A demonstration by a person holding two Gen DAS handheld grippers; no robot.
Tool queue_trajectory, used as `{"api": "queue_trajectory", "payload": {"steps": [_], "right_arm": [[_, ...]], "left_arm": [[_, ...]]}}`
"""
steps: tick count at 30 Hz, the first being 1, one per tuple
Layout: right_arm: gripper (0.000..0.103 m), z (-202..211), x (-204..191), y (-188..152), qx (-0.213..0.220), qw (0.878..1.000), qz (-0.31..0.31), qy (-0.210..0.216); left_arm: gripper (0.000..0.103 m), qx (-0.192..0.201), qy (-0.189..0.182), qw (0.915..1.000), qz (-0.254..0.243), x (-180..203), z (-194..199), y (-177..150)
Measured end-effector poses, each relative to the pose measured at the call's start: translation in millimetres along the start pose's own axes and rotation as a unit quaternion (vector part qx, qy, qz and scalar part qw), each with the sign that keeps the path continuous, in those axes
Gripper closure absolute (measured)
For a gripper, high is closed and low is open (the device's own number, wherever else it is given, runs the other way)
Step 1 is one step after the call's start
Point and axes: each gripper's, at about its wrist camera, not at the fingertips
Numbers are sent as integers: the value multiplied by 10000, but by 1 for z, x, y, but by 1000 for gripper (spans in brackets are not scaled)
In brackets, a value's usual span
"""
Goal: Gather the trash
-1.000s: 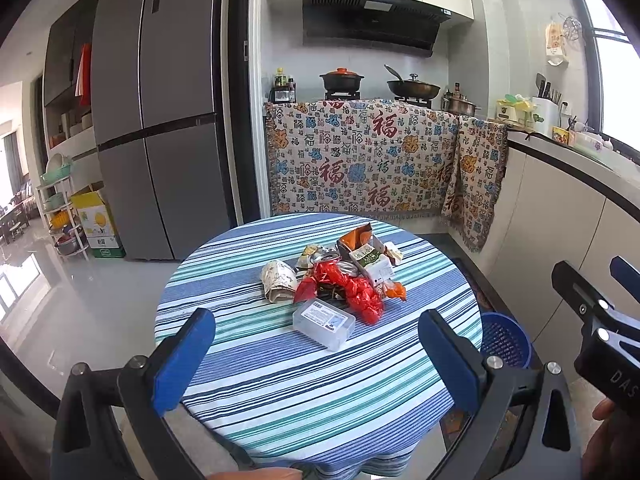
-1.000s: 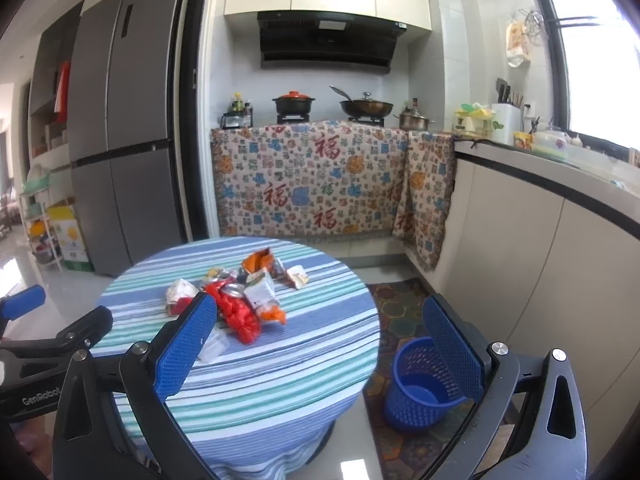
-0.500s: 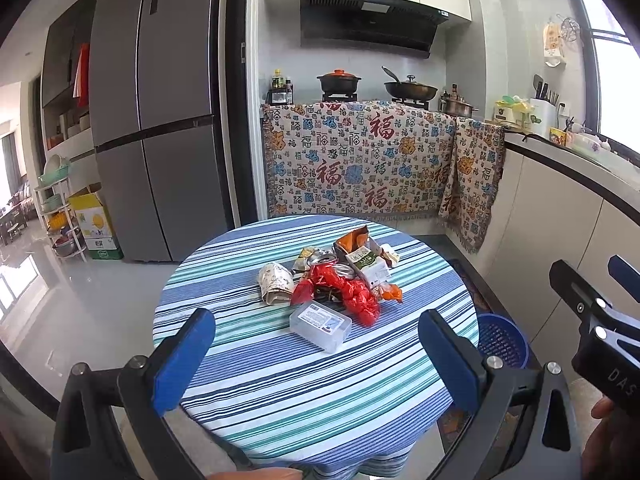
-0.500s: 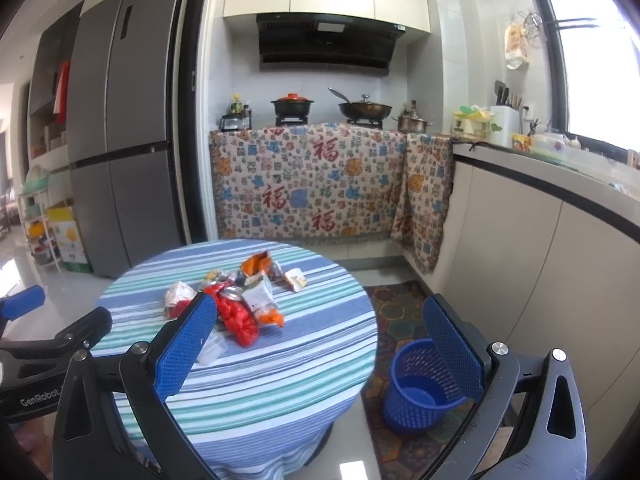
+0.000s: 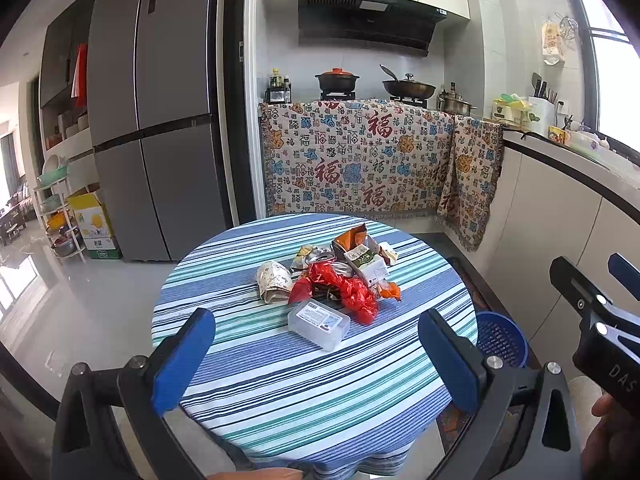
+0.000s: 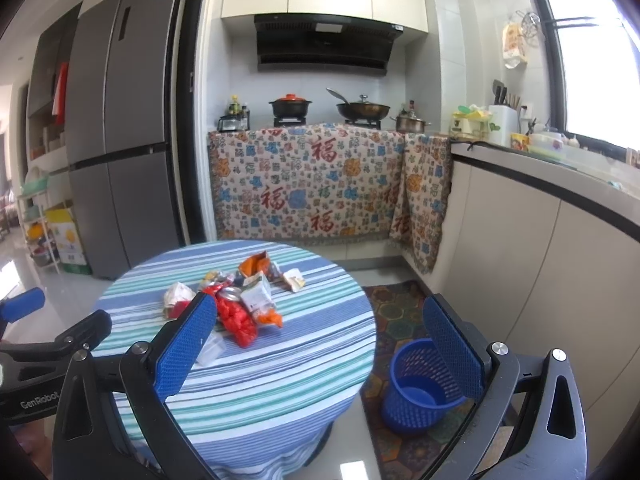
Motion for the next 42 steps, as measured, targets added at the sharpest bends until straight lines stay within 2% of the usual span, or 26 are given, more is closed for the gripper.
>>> {"api": "queue_trajectory", "payload": {"steps": [42], "right_arm": [[0,4,2,-5,-12,9999,17,-129]], "left_arm": [[0,-52,-36,10000,-12,4,2,-1]]}}
Point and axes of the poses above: each gripper's, at about its wrist camera, not at the fingertips, and z roughly against the way its jaws point, x to its right, y to its top, and after that the axes turned 14 degrees about x, right-handed
